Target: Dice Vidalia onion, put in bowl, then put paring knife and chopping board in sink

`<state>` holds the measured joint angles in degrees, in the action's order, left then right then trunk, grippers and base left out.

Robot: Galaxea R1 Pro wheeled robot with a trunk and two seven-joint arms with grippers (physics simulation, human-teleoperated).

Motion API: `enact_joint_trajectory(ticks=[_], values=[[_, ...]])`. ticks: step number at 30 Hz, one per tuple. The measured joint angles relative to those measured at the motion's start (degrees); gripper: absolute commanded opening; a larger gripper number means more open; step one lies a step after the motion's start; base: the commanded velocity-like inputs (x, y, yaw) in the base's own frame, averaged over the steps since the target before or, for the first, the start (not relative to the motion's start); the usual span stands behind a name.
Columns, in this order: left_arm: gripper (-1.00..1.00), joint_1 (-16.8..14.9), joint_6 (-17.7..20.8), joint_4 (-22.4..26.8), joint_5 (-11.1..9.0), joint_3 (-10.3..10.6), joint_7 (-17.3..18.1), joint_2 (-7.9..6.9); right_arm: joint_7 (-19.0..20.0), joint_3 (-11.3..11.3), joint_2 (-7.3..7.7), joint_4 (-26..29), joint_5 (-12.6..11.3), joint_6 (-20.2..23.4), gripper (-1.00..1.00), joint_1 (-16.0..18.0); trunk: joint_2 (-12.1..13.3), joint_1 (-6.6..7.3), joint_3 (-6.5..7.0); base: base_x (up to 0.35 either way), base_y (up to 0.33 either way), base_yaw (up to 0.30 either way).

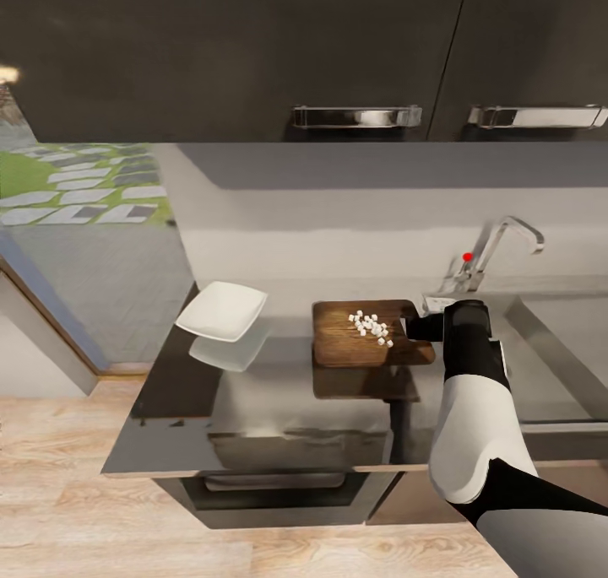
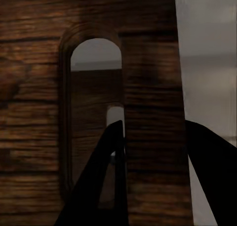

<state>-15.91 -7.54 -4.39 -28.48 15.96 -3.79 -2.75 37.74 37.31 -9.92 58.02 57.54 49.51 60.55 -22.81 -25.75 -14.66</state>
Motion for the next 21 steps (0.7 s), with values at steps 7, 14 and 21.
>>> enact_joint_trajectory(ticks=[7,14,21], values=[[1.0,0.0,0.0,0.0,0.0,0.0,0.0,0.0,0.0,0.0,0.0,0.0,0.0,0.0,-1.0,0.0,0.0,0.0,0.62,0.0,0.28,0.0],[1.0,0.0,0.0,0.0,0.0,0.0,0.0,0.0,0.0,0.0,0.0,0.0,0.1,0.0,-1.0,0.0,0.0,0.0,1.24,0.0,0.289,0.0],[1.0,0.0,0.0,0.0,0.0,0.0,0.0,0.0,0.0,0.0,0.01,0.0,0.2,0.0,-1.0,0.0,0.0,0.0,1.86,0.0,0.291,0.0]])
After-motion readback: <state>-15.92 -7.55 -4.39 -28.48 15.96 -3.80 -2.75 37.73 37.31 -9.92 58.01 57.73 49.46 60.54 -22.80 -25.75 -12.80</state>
